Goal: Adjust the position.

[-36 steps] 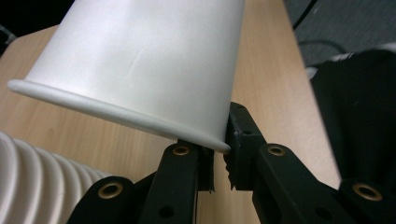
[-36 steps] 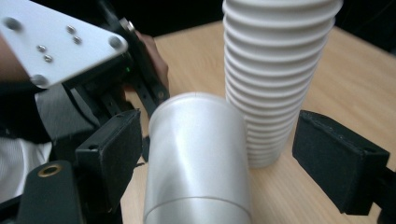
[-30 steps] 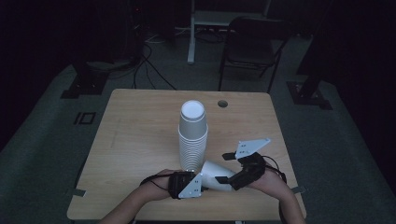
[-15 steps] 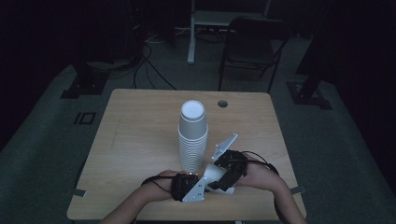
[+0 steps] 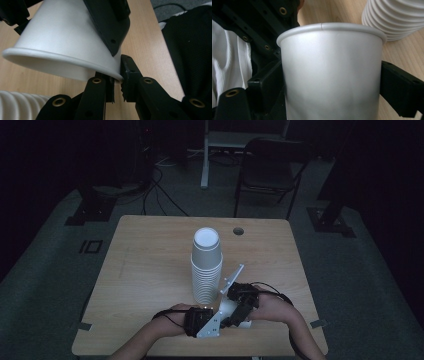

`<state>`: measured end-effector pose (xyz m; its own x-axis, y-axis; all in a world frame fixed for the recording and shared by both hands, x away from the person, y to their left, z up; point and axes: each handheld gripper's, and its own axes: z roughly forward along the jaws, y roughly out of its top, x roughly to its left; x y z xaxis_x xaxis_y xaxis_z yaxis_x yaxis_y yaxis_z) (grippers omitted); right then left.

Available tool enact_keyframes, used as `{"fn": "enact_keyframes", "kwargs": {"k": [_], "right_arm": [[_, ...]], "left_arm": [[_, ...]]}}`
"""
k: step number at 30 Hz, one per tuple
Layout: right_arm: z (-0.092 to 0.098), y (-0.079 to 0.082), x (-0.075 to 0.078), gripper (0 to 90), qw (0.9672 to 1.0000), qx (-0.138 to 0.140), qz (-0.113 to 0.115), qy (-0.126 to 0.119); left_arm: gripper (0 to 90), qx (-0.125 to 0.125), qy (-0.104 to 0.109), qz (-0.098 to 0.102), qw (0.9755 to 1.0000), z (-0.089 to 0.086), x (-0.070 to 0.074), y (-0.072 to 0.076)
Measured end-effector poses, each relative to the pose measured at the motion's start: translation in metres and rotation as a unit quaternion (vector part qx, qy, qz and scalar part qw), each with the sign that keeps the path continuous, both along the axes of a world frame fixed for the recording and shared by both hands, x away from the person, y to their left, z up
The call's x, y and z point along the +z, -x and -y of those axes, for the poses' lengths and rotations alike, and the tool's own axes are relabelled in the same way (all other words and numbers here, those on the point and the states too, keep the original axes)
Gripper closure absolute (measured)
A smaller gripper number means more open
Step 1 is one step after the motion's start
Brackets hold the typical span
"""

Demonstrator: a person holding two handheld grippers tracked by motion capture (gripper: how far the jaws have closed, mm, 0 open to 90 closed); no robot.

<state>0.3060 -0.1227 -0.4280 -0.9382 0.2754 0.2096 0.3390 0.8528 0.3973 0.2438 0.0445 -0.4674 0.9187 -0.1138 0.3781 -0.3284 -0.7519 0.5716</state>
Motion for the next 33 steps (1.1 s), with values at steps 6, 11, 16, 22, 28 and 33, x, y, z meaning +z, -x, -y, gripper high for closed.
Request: {"fn": "enact_keyframes", "kwargs": {"k": [6, 11, 16, 22, 28, 33], "right_arm": [[0.004, 0.001, 0.002, 17.1, 0.9997, -0.001, 0.02, -0.017], [0.014, -0.002, 0.002, 17.4, 0.9985, -0.02, 0.038, -0.034], [0.027, -0.003, 0.001, 17.8, 0.9954, -0.044, 0.053, -0.067], [0.04, -0.002, -0.004, 17.7, 0.9913, -0.072, 0.059, -0.093], [0.059, 0.0, -0.007, 17.6, 0.9781, -0.119, 0.098, -0.14], [0.071, 0.004, -0.011, 17.5, 0.9624, -0.16, 0.138, -0.17]], "left_arm": [[80.3, 0.014, 0.024, -0.002, 0.9996, -0.005, 0.001, -0.004], [57.5, 0.027, 0.051, -0.023, 0.9981, -0.012, 0.007, -0.007], [46.8, 0.05, 0.068, -0.025, 0.9961, -0.02, 0.007, -0.01], [38.3, 0.074, 0.102, -0.038, 0.9913, -0.031, 0.012, -0.012], [38.0, 0.096, 0.136, -0.063, 0.984, -0.048, 0.012, -0.014], [38.1, 0.109, 0.152, -0.083, 0.9788, -0.061, 0.007, -0.015]]}}
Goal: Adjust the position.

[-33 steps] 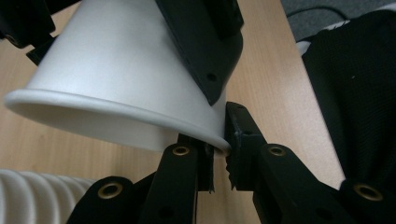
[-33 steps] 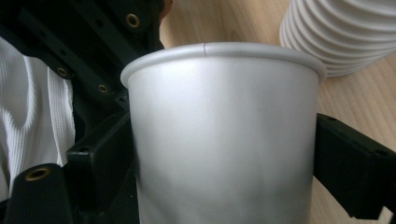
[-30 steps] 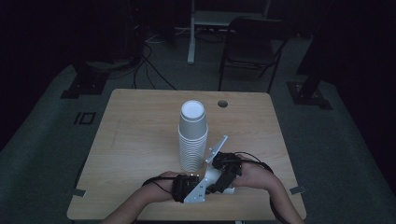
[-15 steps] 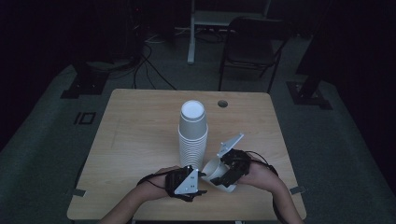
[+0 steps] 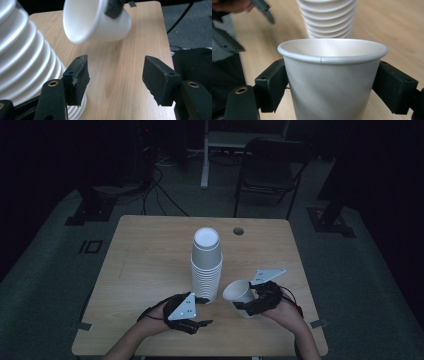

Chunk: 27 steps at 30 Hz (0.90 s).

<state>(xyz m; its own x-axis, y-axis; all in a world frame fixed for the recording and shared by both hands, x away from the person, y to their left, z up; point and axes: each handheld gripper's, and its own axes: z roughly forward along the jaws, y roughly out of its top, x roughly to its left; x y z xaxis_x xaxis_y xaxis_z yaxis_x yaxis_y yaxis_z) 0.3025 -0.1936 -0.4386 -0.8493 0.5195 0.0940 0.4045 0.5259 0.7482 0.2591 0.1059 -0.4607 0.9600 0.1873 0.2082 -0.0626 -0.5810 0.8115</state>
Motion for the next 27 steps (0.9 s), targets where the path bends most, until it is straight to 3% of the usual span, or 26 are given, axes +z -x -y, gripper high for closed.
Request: {"fn": "enact_keyframes", "kwargs": {"k": [6, 11, 16, 22, 27], "right_arm": [[0.011, 0.001, -0.002, 17.5, 0.9973, -0.042, 0.038, -0.047], [0.019, 0.0, 0.0, 17.2, 0.9886, -0.093, 0.082, -0.086], [0.025, -0.003, 0.001, 17.3, 0.9803, -0.128, 0.113, -0.099], [0.031, -0.01, -0.001, 17.3, 0.9714, -0.165, 0.13, -0.111], [0.034, -0.015, -0.004, 17.3, 0.964, -0.193, 0.142, -0.115]], "left_arm": [[38.0, 0.02, 0.036, -0.037, 0.9985, -0.019, -0.011, -0.002], [38.0, 0.041, 0.055, -0.065, 0.9955, -0.033, -0.021, -0.004], [38.0, 0.056, 0.073, -0.081, 0.9924, -0.047, -0.026, -0.005], [23.9, 0.09, 0.081, -0.111, 0.9864, -0.06, -0.035, -0.009], [1.0, 0.125, 0.076, -0.146, 0.9784, -0.067, -0.044, -0.013]]}}
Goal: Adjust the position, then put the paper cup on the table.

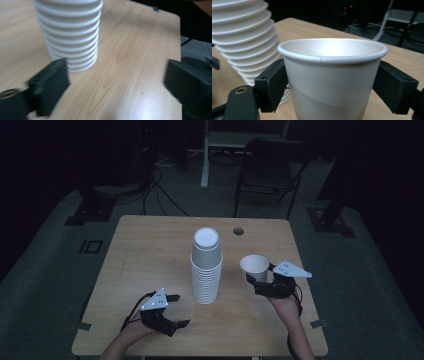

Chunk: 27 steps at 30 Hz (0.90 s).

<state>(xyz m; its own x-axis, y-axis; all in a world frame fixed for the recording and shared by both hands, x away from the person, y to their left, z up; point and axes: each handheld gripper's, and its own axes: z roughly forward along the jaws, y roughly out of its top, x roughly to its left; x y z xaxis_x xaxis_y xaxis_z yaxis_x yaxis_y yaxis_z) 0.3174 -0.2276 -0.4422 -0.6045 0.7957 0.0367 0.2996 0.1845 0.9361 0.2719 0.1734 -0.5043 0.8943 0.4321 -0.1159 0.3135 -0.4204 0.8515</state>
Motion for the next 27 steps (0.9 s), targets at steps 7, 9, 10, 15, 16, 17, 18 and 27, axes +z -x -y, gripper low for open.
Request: {"fn": "enact_keyframes", "kwargs": {"k": [7, 9, 10, 15, 16, 17, 18, 27], "right_arm": [[0.001, -0.007, -0.002, 17.3, 0.9998, -0.018, 0.003, -0.006], [0.001, -0.009, -0.002, 17.3, 0.9996, -0.026, 0.01, -0.005], [0.001, -0.01, -0.001, 17.3, 0.9996, -0.027, 0.011, -0.005], [0.002, -0.014, 0.001, 17.3, 0.999, -0.039, 0.019, -0.007], [0.002, -0.015, 0.001, 17.3, 0.9988, -0.043, 0.022, -0.009], [0.002, -0.016, 0.001, 17.3, 0.9987, -0.045, 0.022, -0.01], [0.003, -0.018, 0.001, 17.3, 0.9986, -0.047, 0.021, -0.012], [0.001, -0.032, -0.001, 17.3, 0.9963, -0.077, 0.033, -0.019]], "left_arm": [[1.0, 0.06, -0.011, 0.012, 0.9981, -0.015, -0.01, 0.0], [1.1, 0.081, -0.013, 0.012, 0.9966, -0.021, -0.012, 0.0], [1.1, 0.089, -0.012, 0.01, 0.9959, -0.025, -0.013, -0.001], [1.1, 0.123, -0.018, 0.008, 0.9922, -0.042, -0.02, 0.002], [1.1, 0.132, -0.018, 0.007, 0.9911, -0.045, -0.022, 0.003], [1.1, 0.141, -0.02, 0.01, 0.9898, -0.048, -0.023, 0.004], [1.1, 0.146, -0.02, 0.009, 0.989, -0.052, -0.024, 0.005], [1.1, 0.188, -0.009, -0.002, 0.9822, -0.073, -0.03, 0.01]]}}
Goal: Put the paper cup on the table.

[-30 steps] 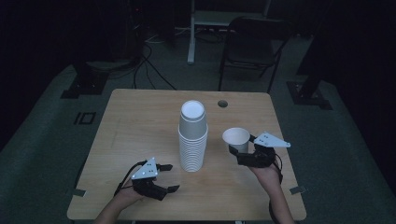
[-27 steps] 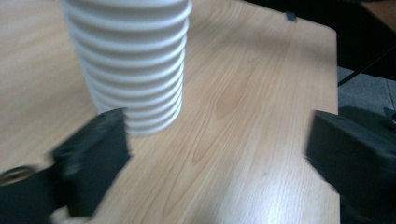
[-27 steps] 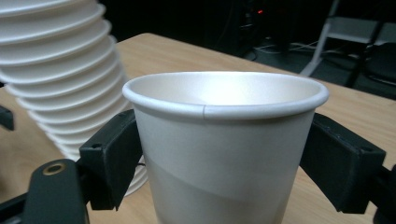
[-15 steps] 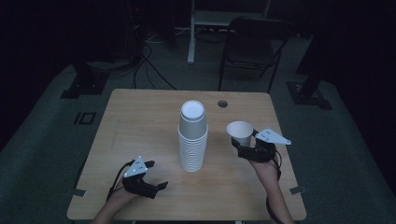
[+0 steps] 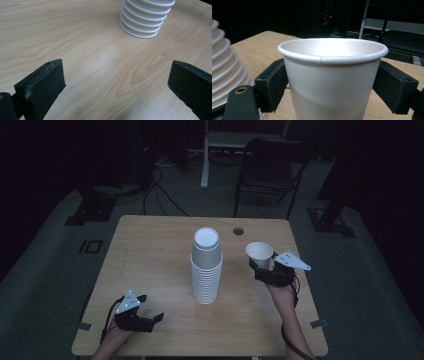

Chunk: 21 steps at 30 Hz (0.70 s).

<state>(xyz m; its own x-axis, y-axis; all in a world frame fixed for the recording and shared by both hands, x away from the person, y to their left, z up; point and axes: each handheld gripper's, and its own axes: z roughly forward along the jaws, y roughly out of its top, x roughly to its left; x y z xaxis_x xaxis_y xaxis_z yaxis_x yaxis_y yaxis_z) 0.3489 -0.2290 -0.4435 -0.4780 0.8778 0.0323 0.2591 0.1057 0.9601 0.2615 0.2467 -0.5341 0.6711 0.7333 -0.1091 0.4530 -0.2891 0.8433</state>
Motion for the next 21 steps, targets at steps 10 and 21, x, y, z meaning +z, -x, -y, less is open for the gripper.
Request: {"fn": "enact_keyframes", "kwargs": {"k": [10, 21], "right_arm": [[-0.001, -0.023, -0.012, 17.2, 0.9988, -0.048, 0.007, 0.0], [-0.007, -0.053, -0.032, 17.2, 0.9964, -0.085, 0.0, 0.008]], "left_arm": [[1.1, 0.018, 0.017, -0.005, 0.9997, -0.009, -0.006, 0.004], [1.1, 0.015, 0.022, -0.007, 0.9996, -0.009, -0.008, 0.004]]}}
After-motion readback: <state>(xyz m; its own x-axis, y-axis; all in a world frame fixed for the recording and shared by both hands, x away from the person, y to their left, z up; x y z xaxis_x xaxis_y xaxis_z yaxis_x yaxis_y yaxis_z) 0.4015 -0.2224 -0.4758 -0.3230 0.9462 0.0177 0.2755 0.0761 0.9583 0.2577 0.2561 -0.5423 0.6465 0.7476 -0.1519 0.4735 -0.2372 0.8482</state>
